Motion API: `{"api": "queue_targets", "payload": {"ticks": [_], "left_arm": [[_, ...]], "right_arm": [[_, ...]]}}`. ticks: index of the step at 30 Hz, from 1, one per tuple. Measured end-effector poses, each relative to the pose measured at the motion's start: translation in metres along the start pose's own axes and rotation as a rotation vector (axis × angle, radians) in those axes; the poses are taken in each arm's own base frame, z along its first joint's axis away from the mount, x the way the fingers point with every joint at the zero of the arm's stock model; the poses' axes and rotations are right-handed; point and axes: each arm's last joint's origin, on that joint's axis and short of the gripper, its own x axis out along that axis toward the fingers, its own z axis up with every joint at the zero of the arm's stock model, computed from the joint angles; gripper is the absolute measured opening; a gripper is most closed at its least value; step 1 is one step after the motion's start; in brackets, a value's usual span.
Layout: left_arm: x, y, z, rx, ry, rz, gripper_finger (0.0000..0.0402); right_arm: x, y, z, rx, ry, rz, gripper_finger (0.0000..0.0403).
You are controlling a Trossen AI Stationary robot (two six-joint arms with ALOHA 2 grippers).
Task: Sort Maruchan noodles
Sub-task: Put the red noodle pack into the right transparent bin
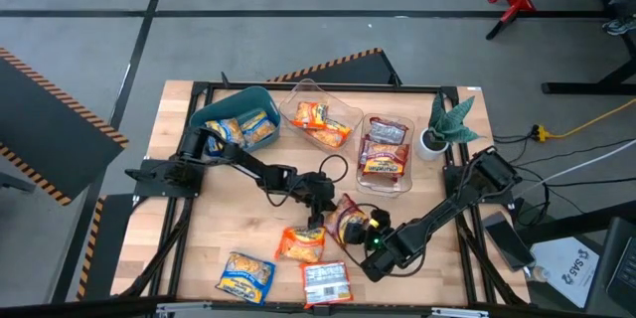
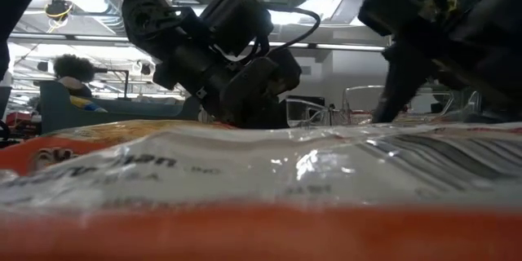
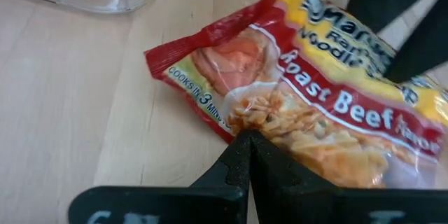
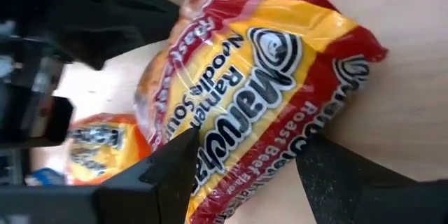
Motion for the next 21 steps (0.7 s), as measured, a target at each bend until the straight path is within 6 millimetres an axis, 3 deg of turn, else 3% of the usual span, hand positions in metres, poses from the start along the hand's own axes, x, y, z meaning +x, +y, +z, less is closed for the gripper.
{"api": "queue_targets", "payload": {"ticks": [11, 17, 21], "left_arm": [[0.000, -0.001, 0.000, 0.000, 0.003, -0.020, 0.0000], [0.000, -0.001, 0.000, 0.000, 0.007, -0.032, 0.0000], [-0.002, 0.001, 0.002, -0.005, 0.008, -0.051, 0.0000]], "right_arm": [[0.003, 0.017, 0.006, 0.067, -0.136, 0.196, 0.0206], [0.010, 0.024, 0.014, 0.052, -0.045, 0.098, 0.0163], [0.012, 0.027, 0.016, 0.028, -0.013, 0.077, 0.0111]]}}
